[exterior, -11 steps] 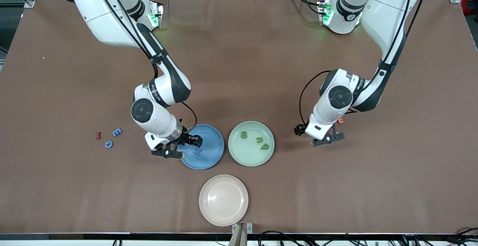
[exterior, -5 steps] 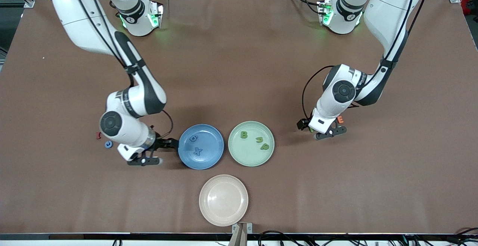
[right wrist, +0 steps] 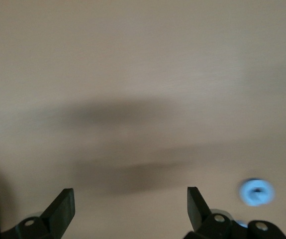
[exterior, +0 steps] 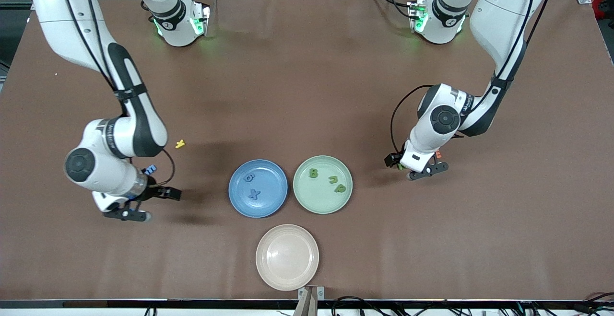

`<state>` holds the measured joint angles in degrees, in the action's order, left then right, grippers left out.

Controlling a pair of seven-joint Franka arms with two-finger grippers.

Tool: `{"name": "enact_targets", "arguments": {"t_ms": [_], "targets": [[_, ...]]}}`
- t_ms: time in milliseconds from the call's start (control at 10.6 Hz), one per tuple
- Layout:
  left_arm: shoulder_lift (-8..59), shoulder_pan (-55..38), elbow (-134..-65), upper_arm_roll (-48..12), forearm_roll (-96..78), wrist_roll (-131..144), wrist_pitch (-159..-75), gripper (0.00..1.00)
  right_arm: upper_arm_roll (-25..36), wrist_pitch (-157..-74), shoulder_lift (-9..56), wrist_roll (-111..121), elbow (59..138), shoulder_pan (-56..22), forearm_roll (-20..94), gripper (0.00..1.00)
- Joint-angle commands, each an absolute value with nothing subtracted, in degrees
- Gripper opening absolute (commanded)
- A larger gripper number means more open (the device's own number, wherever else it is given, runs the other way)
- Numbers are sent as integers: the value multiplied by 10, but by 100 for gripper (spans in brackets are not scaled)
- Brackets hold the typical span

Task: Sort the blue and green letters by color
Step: 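Move the left gripper to the green N while the right gripper returns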

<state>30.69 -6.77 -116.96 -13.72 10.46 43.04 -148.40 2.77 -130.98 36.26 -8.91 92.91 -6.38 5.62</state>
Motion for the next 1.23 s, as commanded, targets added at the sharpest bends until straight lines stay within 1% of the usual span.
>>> {"name": "enact_targets", "arguments": {"t_ms": [0, 95, 378, 567, 662, 757, 851, 946, 1135], "targets": [[314, -60, -1174, -141, 120, 441, -1491, 100, 54, -1310, 324, -110, 979, -41, 60, 100], [315, -60, -1173, -141, 120, 440, -1491, 100, 56, -1307, 315, -158, 990, -36, 76, 100], [320, -59, -1169, -140, 120, 438, -1491, 100, 86, -1306, 315, -337, 1005, -36, 68, 100], [323, -54, -1166, -140, 121, 431, -1491, 100, 93, -1310, 314, -428, 1038, -36, 56, 100], [324, -52, -1165, -141, 121, 414, -1491, 97, 95, -1310, 314, -465, 1048, -36, 54, 100], [324, -48, -1165, -141, 121, 410, -1491, 60, 95, -1316, 314, -488, 1062, -38, 54, 100], [326, -47, -1164, -141, 121, 412, -1491, 14, 95, -1336, 310, -503, 1078, -41, 54, 100], [327, -50, -1164, -141, 121, 412, -1491, 0, 94, -1371, 308, -513, 1103, -43, 54, 100], [329, -52, -1157, -141, 121, 413, -1491, 0, 94, -1435, 307, -513, 1141, -49, 54, 100]]}}
